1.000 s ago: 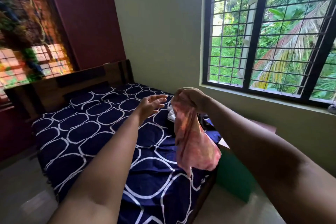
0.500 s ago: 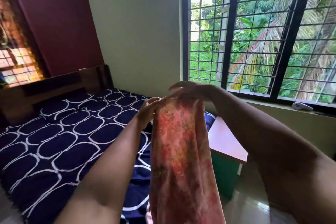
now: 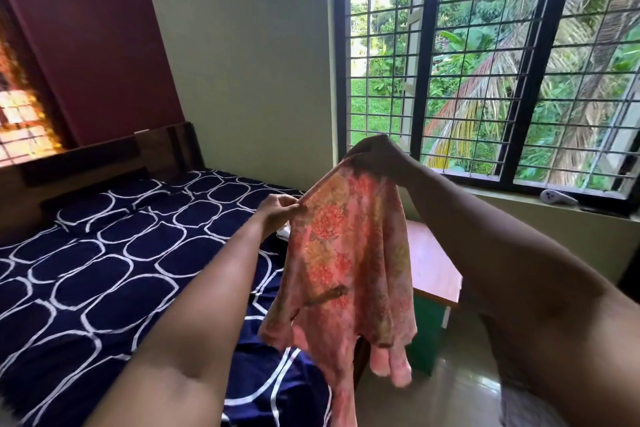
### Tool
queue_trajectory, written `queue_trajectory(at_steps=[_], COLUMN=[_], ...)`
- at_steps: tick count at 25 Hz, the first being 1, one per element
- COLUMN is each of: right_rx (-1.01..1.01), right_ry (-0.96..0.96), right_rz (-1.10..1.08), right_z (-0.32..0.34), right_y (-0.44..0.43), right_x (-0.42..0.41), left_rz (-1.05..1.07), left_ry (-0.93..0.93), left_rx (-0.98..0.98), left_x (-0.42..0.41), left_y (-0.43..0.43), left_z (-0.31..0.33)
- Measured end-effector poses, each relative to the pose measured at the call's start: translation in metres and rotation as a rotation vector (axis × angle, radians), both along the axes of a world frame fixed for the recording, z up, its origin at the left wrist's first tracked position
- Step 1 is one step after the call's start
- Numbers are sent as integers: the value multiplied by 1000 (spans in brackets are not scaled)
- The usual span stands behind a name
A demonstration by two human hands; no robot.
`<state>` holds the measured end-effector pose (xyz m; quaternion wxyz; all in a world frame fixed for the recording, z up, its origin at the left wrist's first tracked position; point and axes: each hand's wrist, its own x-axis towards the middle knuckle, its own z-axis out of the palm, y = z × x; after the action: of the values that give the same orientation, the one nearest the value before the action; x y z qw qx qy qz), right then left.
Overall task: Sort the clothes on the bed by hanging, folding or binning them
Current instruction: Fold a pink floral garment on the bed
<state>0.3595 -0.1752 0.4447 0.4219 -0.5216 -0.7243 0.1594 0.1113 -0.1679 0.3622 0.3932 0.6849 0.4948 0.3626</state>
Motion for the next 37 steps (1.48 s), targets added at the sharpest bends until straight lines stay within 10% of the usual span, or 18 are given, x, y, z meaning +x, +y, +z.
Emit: queue_trajectory(at_steps=[3,6,11,18,22,32,37], right_rx=[22,-53,-501,-795,-678,-563,-607], right_ry=[31,-41,370,45,376,753,758], right_rz=[-29,-87,246,396,469,260,288], right_z=[-3,2,-21,-26,-30,-2,12], right_y=[1,1,-1,-19,-12,-14,-25], right_x=[0,7,14,-22,-30,-33,-34], left_rz=[92,37,-44,-9,40,636,303], left_ry=[98,-209,-206,231,398,-267,-199], left_rx=[119,107,242,399,346,-445,-813], left_x=[13,26,48,57,30,-41,-12], left_y=[0,3,7,29,31,-15,-25], left_z=[7,11,36,40,-4,-164,-180])
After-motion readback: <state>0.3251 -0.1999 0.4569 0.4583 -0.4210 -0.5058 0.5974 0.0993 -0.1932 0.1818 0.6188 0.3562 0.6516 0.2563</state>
